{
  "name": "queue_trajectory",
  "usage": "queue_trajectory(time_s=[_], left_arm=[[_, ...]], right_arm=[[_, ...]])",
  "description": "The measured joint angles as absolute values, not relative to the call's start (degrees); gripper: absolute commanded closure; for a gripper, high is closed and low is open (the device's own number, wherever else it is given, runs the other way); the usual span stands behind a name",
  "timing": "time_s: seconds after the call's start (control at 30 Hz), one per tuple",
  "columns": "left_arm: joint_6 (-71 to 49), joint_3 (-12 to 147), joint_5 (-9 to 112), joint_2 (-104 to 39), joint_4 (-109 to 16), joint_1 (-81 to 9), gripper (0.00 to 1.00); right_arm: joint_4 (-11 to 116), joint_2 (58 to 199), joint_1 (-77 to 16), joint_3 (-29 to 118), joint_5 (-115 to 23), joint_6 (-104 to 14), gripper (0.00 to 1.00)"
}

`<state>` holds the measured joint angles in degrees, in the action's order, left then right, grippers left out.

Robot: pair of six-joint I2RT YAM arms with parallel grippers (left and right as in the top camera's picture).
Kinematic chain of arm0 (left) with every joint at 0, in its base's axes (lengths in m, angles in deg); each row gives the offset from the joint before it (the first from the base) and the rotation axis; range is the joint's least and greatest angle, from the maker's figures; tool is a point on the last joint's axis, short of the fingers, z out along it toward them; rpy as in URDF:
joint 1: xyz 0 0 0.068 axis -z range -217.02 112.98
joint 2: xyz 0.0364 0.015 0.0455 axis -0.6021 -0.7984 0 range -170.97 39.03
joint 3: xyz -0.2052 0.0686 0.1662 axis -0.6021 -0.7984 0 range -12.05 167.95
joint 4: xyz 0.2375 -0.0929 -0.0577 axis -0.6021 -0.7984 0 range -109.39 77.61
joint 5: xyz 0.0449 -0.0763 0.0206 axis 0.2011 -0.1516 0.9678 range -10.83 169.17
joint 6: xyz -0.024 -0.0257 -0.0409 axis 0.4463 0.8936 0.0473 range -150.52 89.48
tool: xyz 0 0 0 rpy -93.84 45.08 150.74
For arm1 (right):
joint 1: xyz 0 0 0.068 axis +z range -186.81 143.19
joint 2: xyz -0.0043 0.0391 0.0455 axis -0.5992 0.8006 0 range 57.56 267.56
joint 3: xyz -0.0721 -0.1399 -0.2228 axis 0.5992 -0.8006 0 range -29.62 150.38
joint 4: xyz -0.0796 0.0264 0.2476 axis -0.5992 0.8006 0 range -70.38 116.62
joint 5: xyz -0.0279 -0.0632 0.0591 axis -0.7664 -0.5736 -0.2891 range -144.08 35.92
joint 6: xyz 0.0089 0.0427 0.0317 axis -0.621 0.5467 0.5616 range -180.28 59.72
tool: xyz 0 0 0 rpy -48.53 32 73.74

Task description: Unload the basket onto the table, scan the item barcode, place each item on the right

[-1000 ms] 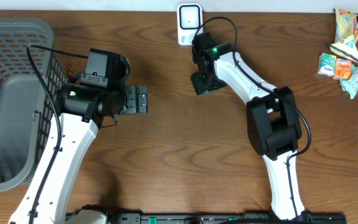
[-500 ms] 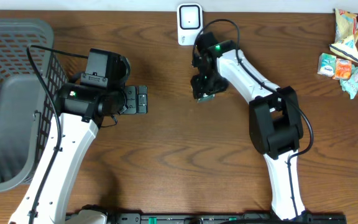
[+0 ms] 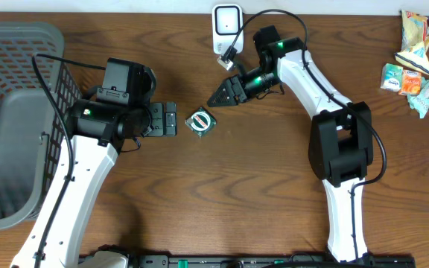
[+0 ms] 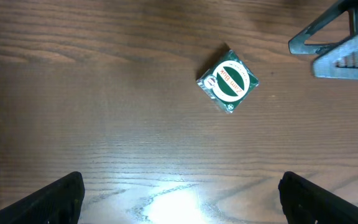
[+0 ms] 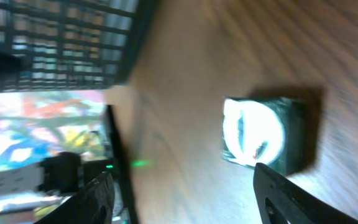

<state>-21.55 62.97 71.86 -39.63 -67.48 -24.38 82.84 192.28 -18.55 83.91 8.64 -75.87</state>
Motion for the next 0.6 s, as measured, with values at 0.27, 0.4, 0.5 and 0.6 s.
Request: queue_trajectory(time_s=[0.27, 0.4, 0.5, 0.6], left_arm=[[-21.5, 63.0, 71.9, -39.6, -67.5, -24.4, 0.02], [-21.5, 63.0, 71.9, -39.6, -67.5, -24.4, 0.02], [-21.5, 63.0, 71.9, -39.6, -67.5, -24.4, 0.02], [-21.5, 63.0, 71.9, -39.6, -67.5, -24.4, 0.02]], right_arm=[[81.4, 192.3, -18.7, 83.9, 11.4, -77.4, 0.22], [81.3, 192.3, -18.0, 83.9, 1.7, -75.9, 0.19], [81.0, 192.3, -16.2, 83.9, -6.4, -73.2, 0.18], [79.3, 192.3, -12.2, 83.9, -16.6, -69.2, 0.18]])
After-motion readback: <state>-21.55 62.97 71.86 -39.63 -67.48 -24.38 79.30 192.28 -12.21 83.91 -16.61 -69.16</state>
